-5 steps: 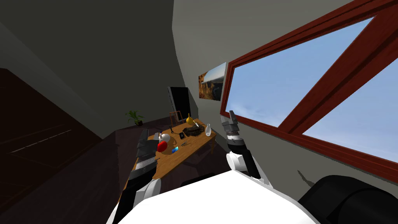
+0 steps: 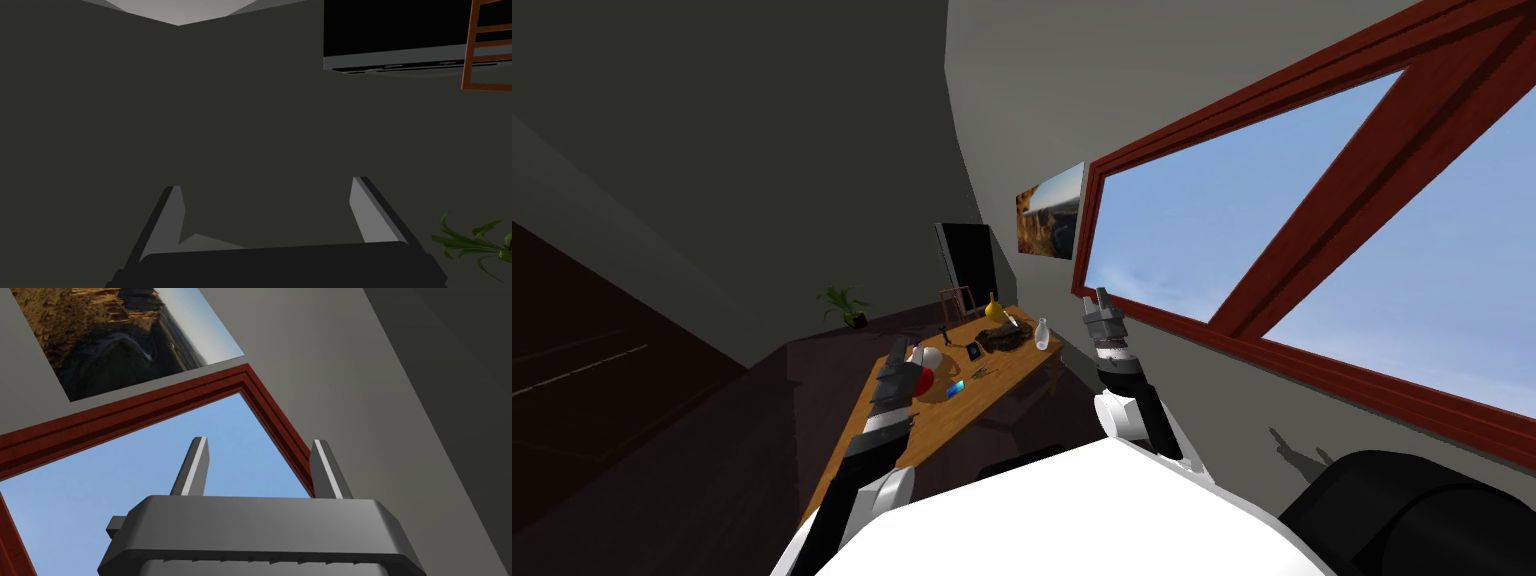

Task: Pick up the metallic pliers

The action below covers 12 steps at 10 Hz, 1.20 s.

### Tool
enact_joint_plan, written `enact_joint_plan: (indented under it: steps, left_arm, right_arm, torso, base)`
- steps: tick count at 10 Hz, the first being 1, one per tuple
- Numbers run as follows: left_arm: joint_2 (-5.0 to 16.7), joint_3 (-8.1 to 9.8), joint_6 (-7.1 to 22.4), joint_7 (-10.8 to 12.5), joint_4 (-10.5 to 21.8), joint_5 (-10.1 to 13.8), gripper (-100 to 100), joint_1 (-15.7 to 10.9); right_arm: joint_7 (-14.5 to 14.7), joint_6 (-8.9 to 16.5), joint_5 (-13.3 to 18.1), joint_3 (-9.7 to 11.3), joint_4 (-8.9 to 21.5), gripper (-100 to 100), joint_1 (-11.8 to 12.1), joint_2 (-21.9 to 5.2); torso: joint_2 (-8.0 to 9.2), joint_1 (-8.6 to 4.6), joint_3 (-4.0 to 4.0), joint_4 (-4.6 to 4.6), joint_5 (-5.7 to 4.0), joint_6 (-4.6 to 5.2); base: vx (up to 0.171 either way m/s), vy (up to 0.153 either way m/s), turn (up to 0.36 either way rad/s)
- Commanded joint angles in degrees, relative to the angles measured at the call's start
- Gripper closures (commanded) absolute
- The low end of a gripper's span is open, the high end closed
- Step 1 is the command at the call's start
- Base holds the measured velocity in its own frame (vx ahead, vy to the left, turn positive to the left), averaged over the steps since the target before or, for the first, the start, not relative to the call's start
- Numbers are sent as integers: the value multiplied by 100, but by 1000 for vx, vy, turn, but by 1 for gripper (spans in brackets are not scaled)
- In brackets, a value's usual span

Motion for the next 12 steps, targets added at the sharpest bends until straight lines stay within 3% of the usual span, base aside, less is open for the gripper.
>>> enact_joint_plan:
  steps: [1, 3, 4, 6, 7, 9, 12]
  left_arm:
    - [114, 81, 60, 24, 159, 47, -100, -61]
    - [336, 272, 371, 45, 490, 169, -100, -187]
    - [336, 272, 371, 45, 524, 169, -100, -187]
    - [516, 505, 708, 71, 947, 320, -100, -336]
    - [516, 505, 745, 71, 947, 320, -100, -336]
    - [673, 770, 1173, 102, 1312, 496, -100, -504]
    - [746, 912, 1406, 119, 1667, 593, -100, -593]
  right_arm:
    - [0, 0, 0, 0, 0, 0, 0, 0]
    - [0, 0, 0, 0, 0, 0, 0, 0]
    - [0, 0, 0, 0, 0, 0, 0, 0]
    - [0, 0, 0, 0, 0, 0, 0, 0]
    - [0, 0, 0, 0, 0, 0, 0, 0]
    - [0, 0, 0, 0, 0, 0, 0, 0]
    - [0, 0, 0, 0, 0, 0, 0, 0]
  torso:
    - [0, 0, 0, 0, 0, 0]
    - [-1, 4, 0, 0, 1, 0]
    - [0, -6, 0, 0, -1, 0]
    - [-2, -3, -1, 0, -1, 0]
    - [-2, -6, -1, 0, -1, 0]
    - [-2, -5, -1, 0, -1, 0]
    - [1, -4, 1, 1, -2, -1]
  base:
    - [-3, -28, -42]
    - [-3, -48, -130]
    - [-2, -52, -49]
    - [5, -58, -153]
    - [5, -46, -59]
    - [3, -66, -187]
    - [0, -52, -86]
